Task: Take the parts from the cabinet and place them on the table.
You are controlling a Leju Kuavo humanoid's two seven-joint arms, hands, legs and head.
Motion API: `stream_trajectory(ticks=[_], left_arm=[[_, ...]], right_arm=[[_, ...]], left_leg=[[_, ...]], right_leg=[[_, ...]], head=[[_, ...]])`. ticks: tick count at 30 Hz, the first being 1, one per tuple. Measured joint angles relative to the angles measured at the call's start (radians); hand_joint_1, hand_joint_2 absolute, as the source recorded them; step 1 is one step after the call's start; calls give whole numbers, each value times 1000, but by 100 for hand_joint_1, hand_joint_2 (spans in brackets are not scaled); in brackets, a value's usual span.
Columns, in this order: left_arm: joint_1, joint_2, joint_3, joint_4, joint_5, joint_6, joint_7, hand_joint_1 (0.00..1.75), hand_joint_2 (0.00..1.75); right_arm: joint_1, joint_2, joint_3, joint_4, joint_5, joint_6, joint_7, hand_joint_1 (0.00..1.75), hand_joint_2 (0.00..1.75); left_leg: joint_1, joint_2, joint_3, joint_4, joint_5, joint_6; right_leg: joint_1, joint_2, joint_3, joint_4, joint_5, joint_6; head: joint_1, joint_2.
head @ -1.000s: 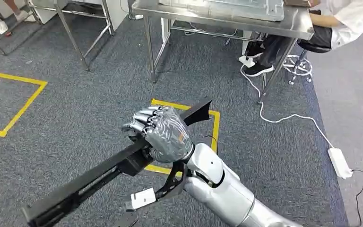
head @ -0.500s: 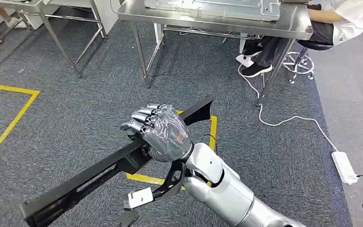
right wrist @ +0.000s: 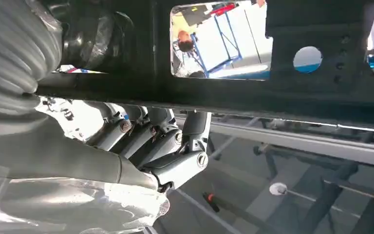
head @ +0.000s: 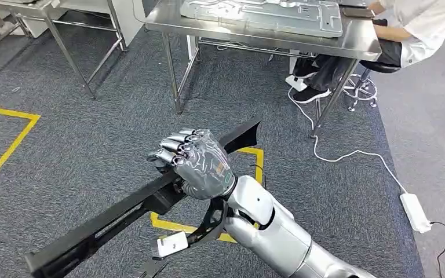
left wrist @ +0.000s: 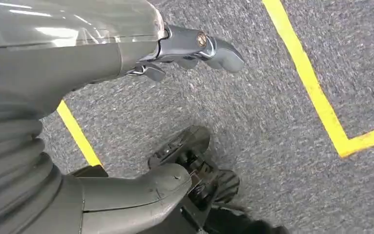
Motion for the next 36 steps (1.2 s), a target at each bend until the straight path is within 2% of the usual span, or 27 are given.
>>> stream_trajectory(ticks=[1,3,4,5,8,9,10,11,13,14,15,16,18,20,21,22,23,25,26,27,28,29,31,33,34,35,36], left_arm=[[1,0,0,0,-3,-5,-3,0,175],[2,-2,0,0,-5,-11,-5,0,175],[1,-3,0,0,-5,-13,-6,0,175],[1,-4,0,0,-5,-13,-6,0,175],[1,-5,0,0,-6,-14,-6,0,175],[-1,-5,0,0,-6,-17,-6,0,175],[0,-5,0,0,-7,-17,-8,0,175],[-1,-5,0,0,-7,-18,-9,0,175],[2,-5,0,0,-7,-20,-9,0,175],[5,-5,0,0,-7,-20,-9,0,175],[9,-5,0,0,-7,-21,-9,0,175],[12,-5,0,0,-7,-21,-9,0,175],[12,-5,0,0,-7,-21,-9,0,175],[12,-5,0,0,-7,-21,-9,0,175],[12,-5,0,0,-7,-21,-9,0,175],[12,-5,0,0,-7,-21,-9,0,175],[9,-8,0,3,-7,-21,-9,0,175],[13,-8,0,3,-8,-21,-9,0,175],[12,-8,0,3,-7,-21,-9,0,175],[11,-8,0,3,-7,-21,-10,0,175],[9,-8,0,3,-7,-21,-10,0,175],[7,-8,-1,3,-7,-21,-10,0,175],[9,-8,-1,3,-7,-21,-10,0,175],[12,-8,-1,3,-7,-21,-10,0,175],[12,-8,-1,3,-7,-21,-10,0,175],[12,-8,-1,3,-7,-21,-10,0,175],[11,-10,-1,3,-8,-21,-10,0,175]], right_arm=[[0,0,0,1,0,0,0,175,175],[-1,0,2,1,0,0,0,175,175],[-2,0,3,1,0,0,0,175,175],[-5,1,3,1,0,0,0,175,175],[-4,2,4,1,0,0,0,175,175],[-4,3,4,0,0,0,0,175,175],[-2,4,4,-1,2,0,0,175,175],[-6,5,5,-1,2,0,1,175,175],[-7,5,5,1,3,0,1,175,175],[-4,5,6,3,4,0,1,175,175],[-1,5,7,5,5,0,1,175,175],[0,5,8,5,6,0,1,175,175],[0,5,8,5,6,0,1,175,175],[1,5,8,5,7,0,1,175,175],[1,5,9,5,7,0,1,175,175],[0,5,10,5,8,0,1,175,175],[-2,6,13,7,11,0,2,175,175],[-2,5,13,8,11,0,2,175,175],[-5,5,13,7,11,0,2,175,175],[-4,5,13,7,11,0,2,175,175],[-7,5,13,7,11,-1,2,175,175],[-8,5,13,7,11,-1,2,175,175],[-4,4,13,8,11,-1,2,175,175],[-1,2,13,9,11,-1,2,175,175],[-1,2,13,9,11,0,2,175,175],[-2,2,13,9,11,0,2,175,175],[-2,2,13,9,11,0,2,175,175]], left_leg=[[0,-1,3,0,-7,-1],[0,-2,15,1,-14,-4],[0,-1,21,0,-18,-8],[-7,-2,21,4,-25,-16],[-5,0,33,-8,-32,-33],[-9,3,43,-10,-40,-41],[-3,5,44,6,-43,-43],[-5,4,18,59,-61,-43],[-4,4,-85,226,-115,-48],[-4,4,-133,290,-126,-50],[-3,4,-163,314,-113,-52],[-3,4,-169,289,-74,-52],[-3,4,-169,289,-74,-52],[-2,4,-164,262,-47,-52],[-2,4,-148,211,-6,-51],[-1,4,-118,127,55,-50],[-10,3,-61,16,40,-34],[-13,0,-56,16,30,-16],[-13,-3,-45,15,23,-8],[-9,-5,-26,9,13,-1],[-8,-5,-10,9,0,5],[-8,-5,2,8,-11,8],[-8,-5,32,8,-35,10],[-8,-9,71,7,-64,9],[-8,-11,94,7,-81,7],[-8,-11,117,6,-96,6],[-8,-10,133,3,-112,4]], right_leg=[[-1,-1,12,-34,33,-1],[0,-5,96,-200,121,-9],[2,-9,137,-278,146,-16],[10,-12,151,-305,121,-19],[12,-8,154,-305,115,-32],[4,-5,168,-318,116,-37],[2,-5,187,-328,116,-41],[2,-8,200,-331,109,-50],[5,-9,219,-331,91,-56],[7,-9,227,-331,81,-57],[8,-7,238,-331,72,-57],[9,-4,252,-331,61,-55],[9,-4,252,-331,61,-55],[9,-3,260,-331,55,-54],[9,-2,272,-331,46,-52],[8,-1,290,-331,33,-49],[12,3,304,-334,0,-31],[10,2,319,-336,4,-22],[9,2,318,-323,9,-18],[7,-1,295,-275,19,-13],[7,-3,256,-204,32,-8],[5,-4,201,-133,26,-4],[4,-4,85,-19,-32,1],[2,-5,18,-17,-81,0],[2,-4,10,-60,-66,-4],[4,-5,14,-123,-16,-9],[10,-5,23,-203,80,-19]], head=[[0,0],[0,0],[0,0],[0,0],[0,0],[-1,0],[1,0],[-1,0],[0,0],[0,0],[-1,0],[0,0],[0,0],[-1,0],[-1,0],[0,0],[-2,0],[-1,0],[0,0],[1,0],[2,0],[1,0],[1,0],[1,0],[1,0],[1,0],[1,0]])
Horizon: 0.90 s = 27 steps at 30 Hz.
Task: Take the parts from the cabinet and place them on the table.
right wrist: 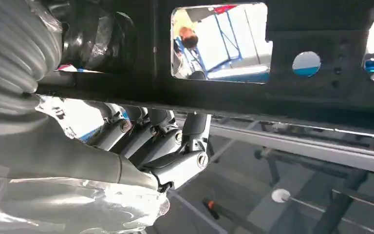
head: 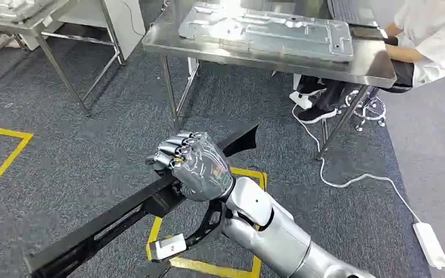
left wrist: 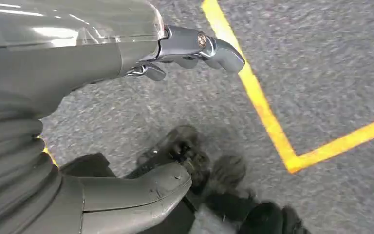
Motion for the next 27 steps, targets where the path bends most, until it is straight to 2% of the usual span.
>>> stream_trajectory(ticks=[1,2,3,4,5,6,7,8,9,10,12,13,14,15,16,17,19,20,21,22,23,24,25,26,27], left_arm=[[1,-3,0,1,0,0,0,0,175],[0,-5,0,2,0,-1,0,0,175],[-3,-6,0,2,0,-1,0,0,175],[-4,-6,0,2,0,-1,-2,0,175],[-6,-6,0,2,0,0,-2,0,175],[-7,-6,0,2,-1,-1,-3,0,175],[-8,-6,0,2,0,-1,-3,0,175],[-8,-6,0,2,0,0,-3,0,175],[-7,-6,0,2,0,0,-3,0,175],[-4,-6,0,2,-1,-1,-3,0,175],[0,-5,0,2,-1,-1,-3,0,175],[0,-5,0,2,-1,0,-3,0,175],[0,-5,0,2,-1,0,-3,0,175],[0,-5,0,2,0,0,-4,0,175],[3,-5,0,4,0,0,-5,0,175],[4,-5,0,5,0,0,-5,0,175],[3,-5,0,5,0,0,-6,0,175],[1,-5,0,5,1,2,-8,0,175],[-2,-5,0,5,1,2,-8,0,175],[-3,-5,0,5,2,2,-10,0,175],[-4,-5,0,5,2,2,-10,0,175],[-5,-5,0,5,2,2,-10,0,175],[-5,-5,0,5,2,2,-10,0,175],[-4,-5,0,5,2,2,-10,0,175],[-4,-5,0,5,2,2,-10,0,175]], right_arm=[[0,0,0,2,0,0,0,175,175],[-1,0,0,2,-1,1,0,175,175],[-2,0,0,2,0,2,0,175,175],[-3,1,0,2,0,2,0,175,175],[-6,3,1,2,0,2,0,175,175],[-6,5,1,2,1,2,0,175,175],[-8,5,1,2,1,2,0,175,175],[-9,5,1,2,1,2,0,175,175],[-9,5,2,2,1,2,0,175,175],[-8,5,3,2,1,2,0,175,175],[-7,5,5,4,1,2,0,175,175],[-7,5,5,5,1,2,0,175,175],[-7,5,6,5,1,3,0,175,175],[-8,5,7,6,1,5,0,175,175],[-8,5,8,7,1,5,0,175,175],[-7,5,10,9,1,7,0,175,175],[-9,5,10,9,1,8,0,175,175],[-13,6,10,8,1,8,0,175,175],[-15,8,10,8,1,8,0,175,175],[-15,9,10,8,1,8,0,175,175],[-17,9,10,8,1,8,0,175,175],[-17,8,10,8,1,8,0,175,175],[-15,8,10,9,1,8,0,175,175],[-14,8,10,11,1,8,0,175,175],[-14,8,10,13,1,8,0,175,175]], left_leg=[[1,0,14,-3,-13,-3],[-1,-7,24,-11,-24,-11],[1,-5,36,-27,-34,-19],[-3,-3,52,-17,-12,-23],[-3,-3,54,-13,6,-31],[-1,-1,38,22,13,-34],[0,1,5,92,39,-35],[2,2,-42,167,48,-37],[2,2,-93,228,18,-45],[2,3,-136,262,-45,-48],[3,4,-187,252,-160,-51],[4,4,-198,217,-169,-50],[5,4,-199,162,-136,-48],[8,5,-195,91,-47,-48],[9,7,-194,28,104,-45],[0,11,-194,8,161,-40],[-1,7,-183,7,151,-20],[-6,7,-179,6,144,-13],[-1,4,-164,3,142,-6],[-1,4,-149,-3,132,3],[0,5,-137,-6,124,8],[0,5,-126,-6,113,9],[0,5,-113,-6,100,10],[0,4,-97,-6,86,10],[0,3,-81,-6,73,9]], right_leg=[[7,-4,4,-78,133,-12],[12,2,9,-83,147,-16],[14,1,19,-90,138,-16],[12,4,28,-110,133,-22],[9,5,47,-118,129,-31],[2,6,70,-128,132,-34],[3,5,87,-131,122,-38],[3,4,100,-132,110,-42],[3,4,115,-133,96,-42],[4,5,131,-133,79,-42],[4,9,166,-133,50,-42],[3,10,187,-132,34,-40],[3,11,206,-131,19,-37],[4,10,225,-130,2,-34],[4,9,229,-129,-14,-30],[8,15,244,-119,-27,-24],[5,15,249,-122,-36,-10],[5,14,245,-112,-30,-5],[4,13,233,-81,-24,0],[1,8,193,-13,-2,7],[0,5,148,55,0,13],[-3,5,97,117,-17,17],[-6,4,48,167,-57,20],[-8,3,10,193,-102,18],[-10,1,-13,190,-131,18]], head=[[0,0],[0,0],[0,0],[-1,0],[-1,0],[-1,0],[-1,0],[-2,0],[-1,0],[-2,0],[-2,0],[-1,0],[-1,0],[-1,0],[-1,0],[-1,0],[-1,0],[0,0],[-2,0],[0,0],[0,0],[-1,0],[-1,0],[0,0],[-1,0]])
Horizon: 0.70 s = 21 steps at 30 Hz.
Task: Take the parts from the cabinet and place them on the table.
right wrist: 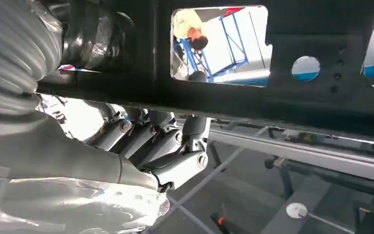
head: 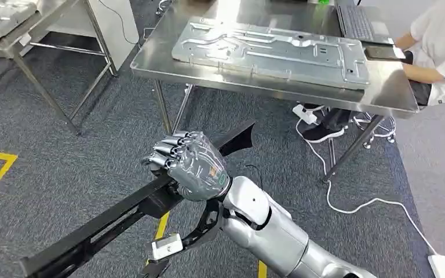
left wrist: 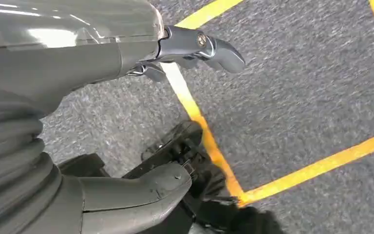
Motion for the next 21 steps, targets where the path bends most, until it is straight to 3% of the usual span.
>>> stream_trajectory(ticks=[1,2,3,5,6,7,9,10,11,12,13,14,15,16,17,18,19,20,21], left_arm=[[0,0,0,0,0,0,0,0,175],[0,0,0,0,0,0,0,0,175],[0,0,0,0,0,-2,0,0,175],[0,-3,0,2,0,-2,0,0,175],[-1,-3,0,2,0,-2,0,0,175],[-1,-3,0,1,0,-2,0,0,175],[-5,-3,0,1,1,-2,-1,0,175],[-7,-3,0,1,1,-2,-1,0,175],[-8,-3,0,1,2,-2,-3,0,175],[-7,-3,0,1,2,-2,-3,0,175],[-6,-3,0,1,2,-2,-3,0,175],[-2,-3,0,1,1,-2,-3,0,175],[0,-3,0,1,2,-2,-3,0,175],[1,-3,0,1,2,-2,-3,0,175],[0,-2,0,1,2,-1,-3,0,175],[0,-2,0,1,2,-1,-3,0,175],[2,-2,0,1,2,-1,-3,0,175],[6,-2,0,2,2,-2,-3,0,175],[2,-1,0,2,2,-1,-3,0,175]], right_arm=[[0,0,0,0,0,0,1,175,175],[0,0,0,1,0,0,2,175,175],[0,0,0,1,0,0,2,175,175],[0,0,0,4,-2,0,3,175,175],[0,0,0,6,-2,2,3,175,175],[0,0,0,6,-2,1,3,175,175],[-5,4,0,6,-2,1,3,175,175],[-4,8,0,6,-2,1,4,175,175],[-5,9,0,7,-2,1,4,175,175],[-7,9,0,7,-2,2,4,175,175],[-6,10,0,9,-2,2,4,175,175],[-5,10,1,11,-2,2,4,175,175],[-5,10,2,13,-2,2,4,175,175],[-5,10,2,14,-2,2,4,175,175],[-5,10,2,15,-2,2,4,175,175],[-5,10,3,16,-2,3,4,175,175],[-5,10,3,18,-2,3,4,175,175],[-7,9,3,20,-2,3,5,175,175],[-6,11,5,21,-2,3,5,175,175]], left_leg=[[0,-2,20,0,-15,-1],[0,-3,41,0,-31,-3],[0,-4,66,-1,-50,-6],[-3,-4,94,4,-80,-15],[-4,-8,89,-11,-89,-24],[-3,-6,102,-24,-94,-29],[-4,-6,110,4,-65,-41],[1,-1,92,44,-57,-43],[1,1,54,117,-37,-45],[2,1,4,189,-43,-46],[2,1,-43,243,-79,-48],[2,1,-85,276,-140,-52],[2,1,-111,280,-190,-54],[2,1,-128,261,-213,-53],[2,1,-132,218,-201,-50],[1,1,-127,152,-142,-47],[0,1,-123,76,-25,-41],[-4,1,-137,15,106,-35],[-10,2,-133,10,116,-29]], right_leg=[[0,-1,-9,-29,-4,-4],[0,-1,-6,-82,22,-6],[1,-1,6,-161,95,-10],[13,-2,12,-292,305,-21],[14,-1,20,-283,281,-25],[16,1,25,-286,286,-30],[12,2,51,-305,268,-44],[10,4,72,-314,262,-48],[9,3,89,-318,251,-54],[9,3,101,-319,239,-56],[10,3,116,-319,225,-57],[12,4,133,-319,209,-58],[13,6,151,-319,195,-58],[14,9,172,-319,179,-58],[15,10,196,-319,161,-57],[17,10,221,-318,144,-56],[17,9,231,-319,126,-55],[19,10,239,-312,114,-53],[20,18,244,-312,105,-45]], head=[[0,0],[0,0],[0,0],[0,0],[1,0],[0,0],[0,0],[-1,0],[-1,0],[-1,0],[-2,0],[-1,0],[-2,0],[-1,0],[-2,0],[-1,0],[-1,0],[0,0],[-2,0]])
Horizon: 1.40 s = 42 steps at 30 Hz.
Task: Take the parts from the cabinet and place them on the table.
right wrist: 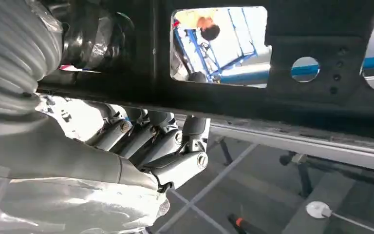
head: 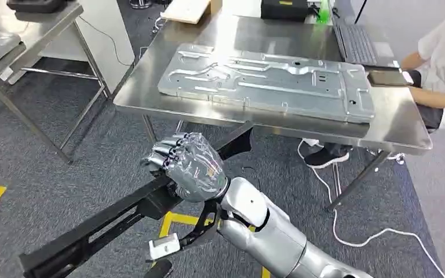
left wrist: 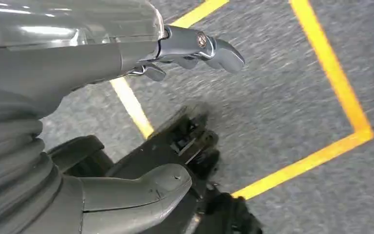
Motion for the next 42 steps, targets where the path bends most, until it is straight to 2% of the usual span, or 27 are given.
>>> stream_trajectory(ticks=[3,5,6,8,9,10,11,12,14,16,18,20,21,23,24,25,26,29,30,33,35,36,38,39,40,41,42], left_arm=[[-2,0,0,0,0,1,-1,0,175],[-6,-1,0,0,0,1,-2,0,175],[-8,-1,0,0,0,1,-3,0,175],[-8,-1,0,0,0,1,-3,0,175],[-7,-1,0,0,0,1,-3,0,175],[-7,-1,0,0,0,1,-3,0,175],[-7,-1,0,0,0,1,-3,0,175],[-8,-2,0,0,0,1,-3,0,175],[-6,-4,0,0,0,1,-3,0,175],[-13,-6,0,0,1,1,-3,0,175],[-14,-7,0,0,1,1,-4,0,175],[-17,-7,0,0,1,0,-5,0,175],[-18,-8,0,0,1,0,-5,0,175],[-16,-8,0,0,1,1,-6,0,175],[-15,-8,0,0,4,3,-5,0,175],[-14,-8,0,0,7,9,-2,0,175],[-14,-8,0,0,8,13,2,0,175],[-14,-8,1,0,11,21,6,0,175],[-16,-8,1,0,12,22,9,0,175],[-13,-7,1,0,12,23,9,0,175],[-14,-10,2,0,12,23,9,0,175],[-16,-10,2,0,12,23,9,0,175],[-18,-10,2,0,12,23,9,0,175],[-18,-10,2,0,12,23,8,0,175],[-17,-9,2,0,12,23,8,0,175],[-17,-10,2,0,11,23,8,0,175],[-17,-10,2,0,11,23,7,0,175]], right_arm=[[-3,1,0,-2,0,0,0,175,175],[-5,2,0,-2,0,0,0,175,175],[-6,2,0,-2,0,0,0,175,175],[-3,1,0,-1,0,0,0,175,175],[-3,0,0,-1,0,0,0,175,175],[-3,0,0,0,0,0,0,175,175],[-3,0,1,0,0,0,0,175,175],[-3,0,1,0,0,0,0,175,175],[-4,0,1,0,0,0,0,175,175],[-4,0,1,3,0,2,0,175,175],[-5,0,1,2,0,2,0,175,175],[-7,3,1,2,0,2,0,175,175],[-9,5,1,2,0,2,0,175,175],[-10,6,3,4,0,3,0,175,175],[-10,6,3,6,0,4,0,175,175],[-10,6,4,9,0,5,0,175,175],[-10,6,5,10,0,6,0,175,175],[-10,7,5,11,-3,11,1,175,175],[-11,8,5,13,-6,12,2,175,175],[-12,8,7,13,-11,13,2,175,175],[-12,10,7,13,-11,13,2,175,175],[-16,10,7,13,-12,13,2,175,175],[-15,9,7,13,-16,13,3,175,175],[-13,8,7,15,-21,13,3,175,175],[-12,8,7,16,-29,14,3,175,175],[-12,8,7,17,-39,14,3,175,175],[-12,8,7,17,-50,14,2,175,175]], left_leg=[[-3,-2,23,-12,-7,19],[3,-1,53,-25,-20,30],[3,-1,63,-25,-30,32],[3,-1,85,-25,-51,32],[4,-2,98,-25,-62,31],[5,-2,111,-24,-73,30],[6,-3,129,-24,-86,28],[8,-4,147,-23,-100,25],[9,-4,166,-23,-126,15],[7,-7,173,-17,-143,-1],[8,-5,183,-19,-137,-16],[12,-2,158,39,-139,-22],[13,0,122,102,-150,-22],[14,0,31,234,-213,-26],[14,0,-4,272,-246,-28],[13,0,-21,272,-248,-27],[13,0,-19,238,-224,-24],[9,1,43,11,-30,-5],[1,1,40,0,-54,-8],[-4,-1,45,1,-40,1],[8,0,64,-22,-32,10],[9,1,67,-23,-34,14],[9,1,70,-22,-38,19],[9,2,70,-22,-41,19],[9,1,70,-20,-43,18],[10,1,71,-17,-46,17],[11,0,72,-12,-51,15]], right_leg=[[-3,-1,2,17,6,18],[-6,-11,-53,124,27,29],[-10,-12,-101,196,15,35],[-20,-14,-185,297,-65,44],[-23,-15,-215,313,-101,47],[-26,-17,-227,300,-109,51],[-29,-19,-223,252,-90,54],[-30,-20,-207,182,-37,54],[-30,-23,-177,28,146,48],[-20,-23,-179,20,150,29],[-18,-21,-173,14,143,11],[-22,-20,-147,2,137,-1],[-22,-21,-141,2,131,-7],[-18,-21,-128,2,117,-13],[-15,-20,-121,2,110,-14],[-13,-18,-113,4,103,-15],[-11,-16,-104,6,95,-14],[-8,-15,-82,14,69,-11],[-5,-13,-82,19,65,-6],[-9,-13,-85,16,60,9],[-7,-15,-85,34,42,22],[-8,-16,-105,78,13,27],[-17,-17,-184,229,-52,36],[-21,-17,-225,295,-70,40],[-24,-19,-243,314,-62,42],[-28,-19,-238,289,-32,44],[-31,-20,-208,218,18,45]], head=[[0,0],[1,0],[0,0],[1,0],[1,0],[1,0],[0,0],[1,0],[2,0],[1,0],[0,0],[0,0],[0,0],[0,0],[0,0],[0,0],[0,0],[0,0],[0,0],[0,0],[0,0],[1,0],[0,0],[1,0],[0,0],[1,0],[0,0]])
